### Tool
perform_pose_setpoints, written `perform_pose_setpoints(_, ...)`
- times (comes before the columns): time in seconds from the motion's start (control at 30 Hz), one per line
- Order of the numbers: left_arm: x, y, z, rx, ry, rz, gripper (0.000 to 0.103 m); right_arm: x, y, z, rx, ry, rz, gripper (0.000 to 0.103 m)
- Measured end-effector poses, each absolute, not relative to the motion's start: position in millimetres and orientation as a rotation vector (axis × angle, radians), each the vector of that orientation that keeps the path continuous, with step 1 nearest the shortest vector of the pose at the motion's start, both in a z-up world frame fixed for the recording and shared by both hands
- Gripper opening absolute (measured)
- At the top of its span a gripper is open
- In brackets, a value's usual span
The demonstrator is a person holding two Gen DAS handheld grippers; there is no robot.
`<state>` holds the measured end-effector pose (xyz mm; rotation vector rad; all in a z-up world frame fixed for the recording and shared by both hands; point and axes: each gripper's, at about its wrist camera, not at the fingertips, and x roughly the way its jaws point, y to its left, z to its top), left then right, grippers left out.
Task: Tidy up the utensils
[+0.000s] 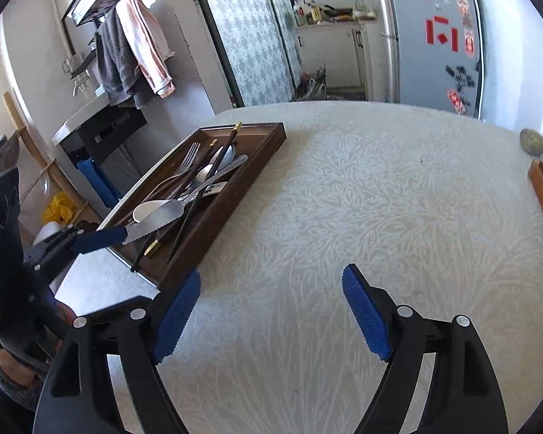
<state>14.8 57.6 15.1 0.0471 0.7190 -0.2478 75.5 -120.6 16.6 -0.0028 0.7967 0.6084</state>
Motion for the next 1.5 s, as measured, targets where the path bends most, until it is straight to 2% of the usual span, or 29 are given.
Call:
perform_pose_setpoints(0.23, -2, 63, 15, 0.077, 0.648, -0.198, 0.100, 40, -112, 19, -0.101, 0.618, 0.580, 0.087)
perform_pose_setpoints(0.47, -5, 63, 9, 0.157, 0.608, -0.135, 0.100, 35, -112, 13, -0.099, 0.565, 0.589, 0.089)
perform_pose_setpoints(1.5, -5, 85, 9, 0.117, 0.577, -0.098, 0.100, 29, -124, 20, -0.031, 0.501, 0.787, 0.091)
